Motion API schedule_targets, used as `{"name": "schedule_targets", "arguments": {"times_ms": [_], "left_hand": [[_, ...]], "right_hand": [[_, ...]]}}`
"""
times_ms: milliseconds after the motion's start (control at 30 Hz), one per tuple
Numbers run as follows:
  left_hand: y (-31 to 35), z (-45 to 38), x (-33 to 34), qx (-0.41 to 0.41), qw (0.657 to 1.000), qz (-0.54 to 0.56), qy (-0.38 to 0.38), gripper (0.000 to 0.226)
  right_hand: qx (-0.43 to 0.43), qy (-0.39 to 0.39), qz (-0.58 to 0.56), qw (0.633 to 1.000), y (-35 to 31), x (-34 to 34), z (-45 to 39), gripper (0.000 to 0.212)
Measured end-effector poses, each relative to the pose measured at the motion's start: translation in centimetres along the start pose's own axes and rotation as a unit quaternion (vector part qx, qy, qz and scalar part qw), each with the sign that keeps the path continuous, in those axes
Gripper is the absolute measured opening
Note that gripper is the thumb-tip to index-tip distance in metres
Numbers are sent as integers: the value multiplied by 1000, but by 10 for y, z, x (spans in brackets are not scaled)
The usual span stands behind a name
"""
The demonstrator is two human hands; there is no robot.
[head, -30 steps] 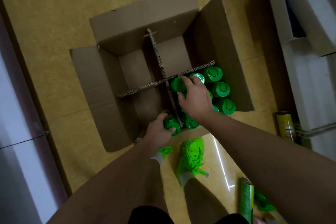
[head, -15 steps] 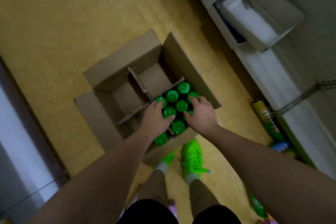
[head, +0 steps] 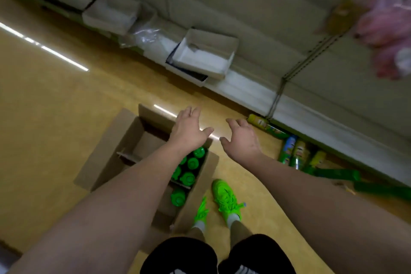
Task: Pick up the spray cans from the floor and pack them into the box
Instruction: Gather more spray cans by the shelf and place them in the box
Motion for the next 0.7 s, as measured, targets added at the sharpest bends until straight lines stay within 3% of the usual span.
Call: {"name": "schedule_targets", "arguments": {"times_ms": [300,700], "left_hand": [[200,40,32,180,977,-83,-79,78],[393,129,153,324,910,-205,-158,82]], "right_hand": [[175,87,-53,979,123,-90,108,69],[320,203,-131,916,305,-154,260,65]]}}
Point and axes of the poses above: each hand's wrist, its own z-axis away from the middle knuckle, its own x-axis out of the palm, y = z × x, the point moved 7 cm from there along -z, towards the middle knuckle, and after that the axes turned 5 degrees about z, right-handed, at the moved point
